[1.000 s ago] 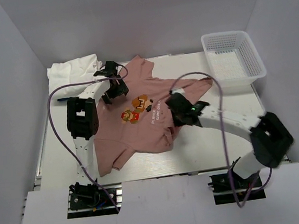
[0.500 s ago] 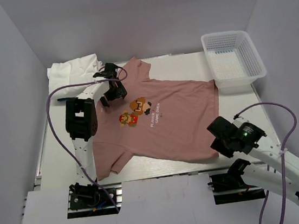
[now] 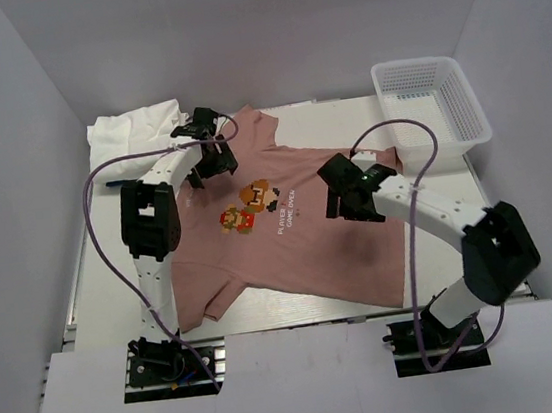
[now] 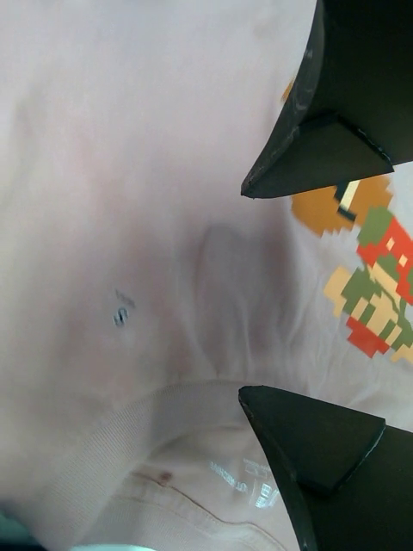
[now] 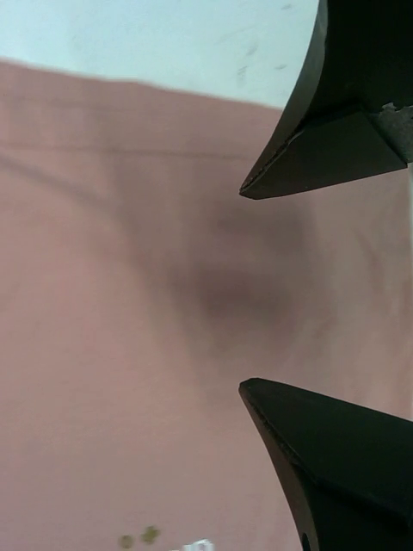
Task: Fold and stack the t-shirts
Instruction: Flatten out the tshirt
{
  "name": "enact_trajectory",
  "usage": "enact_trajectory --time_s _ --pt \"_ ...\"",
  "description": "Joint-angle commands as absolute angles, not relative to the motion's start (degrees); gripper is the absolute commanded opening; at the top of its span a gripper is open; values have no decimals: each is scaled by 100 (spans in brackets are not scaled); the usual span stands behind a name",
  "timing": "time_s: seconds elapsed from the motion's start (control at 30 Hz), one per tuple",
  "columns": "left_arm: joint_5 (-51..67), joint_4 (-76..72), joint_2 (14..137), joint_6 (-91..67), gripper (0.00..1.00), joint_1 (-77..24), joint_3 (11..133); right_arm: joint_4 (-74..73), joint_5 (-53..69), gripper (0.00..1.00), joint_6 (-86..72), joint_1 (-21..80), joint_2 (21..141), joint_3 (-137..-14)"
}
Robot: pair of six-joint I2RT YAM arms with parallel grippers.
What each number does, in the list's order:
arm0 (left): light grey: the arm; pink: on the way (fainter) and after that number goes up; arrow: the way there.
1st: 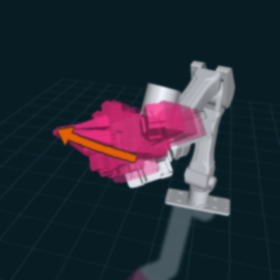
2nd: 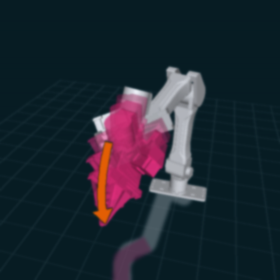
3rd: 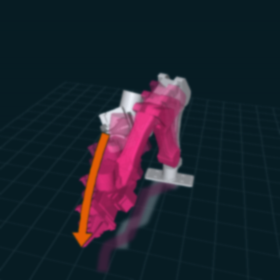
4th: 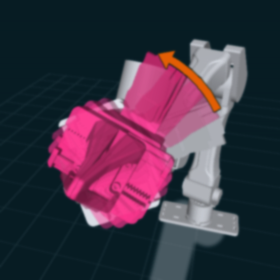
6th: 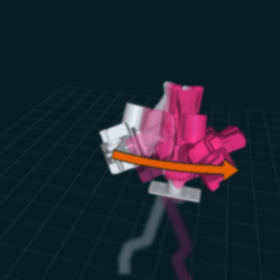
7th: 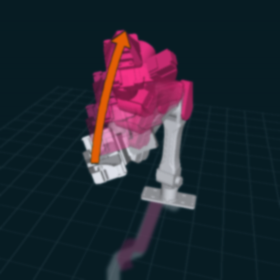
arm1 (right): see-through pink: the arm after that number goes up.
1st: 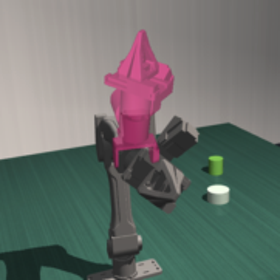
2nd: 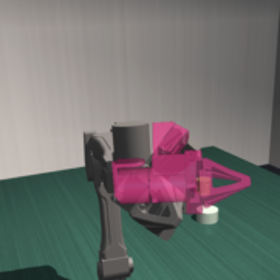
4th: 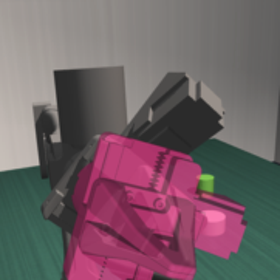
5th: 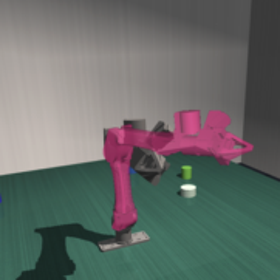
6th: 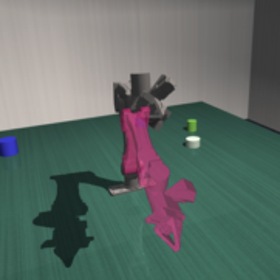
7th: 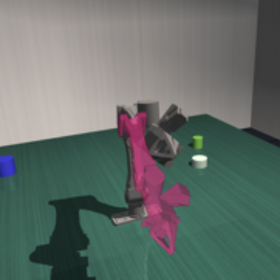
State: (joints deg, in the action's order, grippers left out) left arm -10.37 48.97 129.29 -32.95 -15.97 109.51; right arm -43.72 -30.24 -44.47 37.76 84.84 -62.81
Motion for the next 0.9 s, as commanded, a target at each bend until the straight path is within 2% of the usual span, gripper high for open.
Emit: enact_trajectory --time_s 0.0,0.13,0.37,0.5,0.77,0.87 --pt "-688 4302 12243 -2893 100 -1626 11013 -3421 -2526 90 -3736 3244 8981 -6513" --pt "-299 4087 12743 -2515 100 -1678 11336 -3076 -2022 90 -3472 2647 9787 -6862" --pt "-773 3885 13613 -2470 100 -1627 11742 -2919 -1600 90 -2734 2074 11107 -7628" --pt "-834 3727 13833 -2776 100 -1564 11916 -3085 -1274 90 -2357 1820 11803 -8410" --pt "-1687 4692 14536 -3953 100 -1512 12727 -3708 -1485 90 -1819 1380 13051 -10298" --pt "-1495 4589 14599 -4341 100 -1407 12797 -3848 -1311 90 -1556 1213 13568 -10922"
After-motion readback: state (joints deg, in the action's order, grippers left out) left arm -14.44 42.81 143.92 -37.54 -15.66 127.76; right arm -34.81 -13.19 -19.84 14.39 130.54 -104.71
